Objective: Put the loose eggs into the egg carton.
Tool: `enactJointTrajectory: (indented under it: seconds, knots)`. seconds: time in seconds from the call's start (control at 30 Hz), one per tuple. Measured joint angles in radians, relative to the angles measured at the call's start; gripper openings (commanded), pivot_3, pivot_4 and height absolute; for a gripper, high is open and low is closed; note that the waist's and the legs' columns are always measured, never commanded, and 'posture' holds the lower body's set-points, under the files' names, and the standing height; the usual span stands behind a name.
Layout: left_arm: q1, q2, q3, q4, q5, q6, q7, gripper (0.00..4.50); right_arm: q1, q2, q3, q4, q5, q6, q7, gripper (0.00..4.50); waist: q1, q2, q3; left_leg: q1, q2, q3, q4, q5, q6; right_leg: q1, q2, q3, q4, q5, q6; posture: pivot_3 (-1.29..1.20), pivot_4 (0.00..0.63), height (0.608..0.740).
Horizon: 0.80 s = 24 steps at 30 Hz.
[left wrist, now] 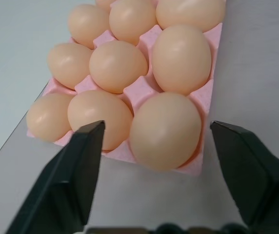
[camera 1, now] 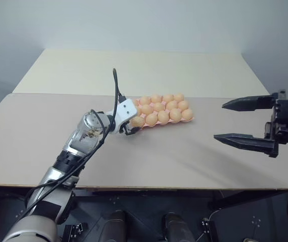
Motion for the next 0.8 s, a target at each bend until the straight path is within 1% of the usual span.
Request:
enactJointTrajectory:
  seconds: [0.13, 0.3, 0.47, 0.57, 0.63, 0.67, 0.7, 0.8]
  knots:
    - [0.000, 0.007, 0.028, -0.037, -0.013, 0.016, -0.003, 4.22, 0.000, 0.000, 0.000, -0.002, 0.000, 0.000, -0.008, 4.50, -0.001, 0.000, 0.000, 0.000, 0.000, 0.000, 0.000, 0.000, 0.000, 0.000, 0.000, 0.000, 0.000, 0.000, 0.000, 0.00, 0.150, 0.740]
    - [0.032, 0.067, 0.117, -0.159, -0.046, 0.059, -0.008, 4.22, 0.004, 0.009, 0.000, -0.011, 0.001, 0.000, -0.019, 4.50, -0.006, 0.000, 0.000, 0.000, 0.000, 0.000, 0.000, 0.000, 0.000, 0.000, 0.000, 0.000, 0.000, 0.000, 0.000, 0.00, 0.150, 0.740]
    - [0.175, 0.149, 0.265, -0.316, -0.103, 0.122, 0.004, 4.22, 0.023, 0.033, -0.001, -0.019, 0.001, 0.000, -0.037, 4.50, -0.013, 0.000, 0.000, 0.000, 0.000, 0.000, 0.000, 0.000, 0.000, 0.000, 0.000, 0.000, 0.001, 0.000, 0.000, 0.00, 0.150, 0.740]
    - [0.256, 0.163, 0.356, -0.402, -0.139, 0.183, 0.037, 4.22, 0.032, 0.046, 0.000, -0.021, -0.002, -0.010, -0.038, 4.50, -0.012, 0.000, 0.000, 0.000, 0.000, 0.000, 0.000, 0.000, 0.000, 0.000, 0.000, 0.000, 0.000, 0.000, 0.000, 0.00, 0.150, 0.740]
    - [0.334, 0.142, 0.459, -0.495, -0.201, 0.273, 0.069, 4.22, 0.036, 0.067, 0.005, -0.019, -0.010, -0.030, -0.045, 4.50, -0.012, 0.000, 0.000, 0.000, 0.000, -0.001, 0.000, 0.000, 0.000, 0.000, 0.000, 0.000, 0.000, 0.000, 0.001, 0.00, 0.150, 0.740]
    - [0.380, 0.147, 0.514, -0.548, -0.239, 0.337, 0.072, 4.22, 0.041, 0.079, 0.008, -0.015, -0.020, -0.042, -0.049, 4.50, -0.013, 0.000, 0.000, 0.000, 0.001, -0.001, 0.000, 0.000, 0.000, 0.000, 0.000, 0.000, 0.000, 0.000, 0.001, 0.00, 0.150, 0.740]
    - [0.406, 0.158, 0.544, -0.577, -0.263, 0.374, 0.067, 4.22, 0.046, 0.082, 0.011, -0.009, -0.027, -0.047, -0.050, 4.50, -0.014, 0.000, 0.000, 0.000, 0.000, -0.001, 0.000, 0.000, 0.000, 0.000, 0.000, 0.000, 0.000, 0.000, 0.001, 0.00, 0.150, 0.740]
    - [0.528, 0.261, 0.658, -0.694, -0.376, 0.486, -0.003, 4.22, 0.057, 0.091, 0.026, 0.018, -0.061, -0.072, -0.048, 4.50, -0.021, 0.000, 0.000, 0.001, 0.001, 0.000, 0.000, 0.000, 0.000, 0.000, 0.000, 0.000, 0.001, 0.000, 0.000, 0.00, 0.150, 0.740]
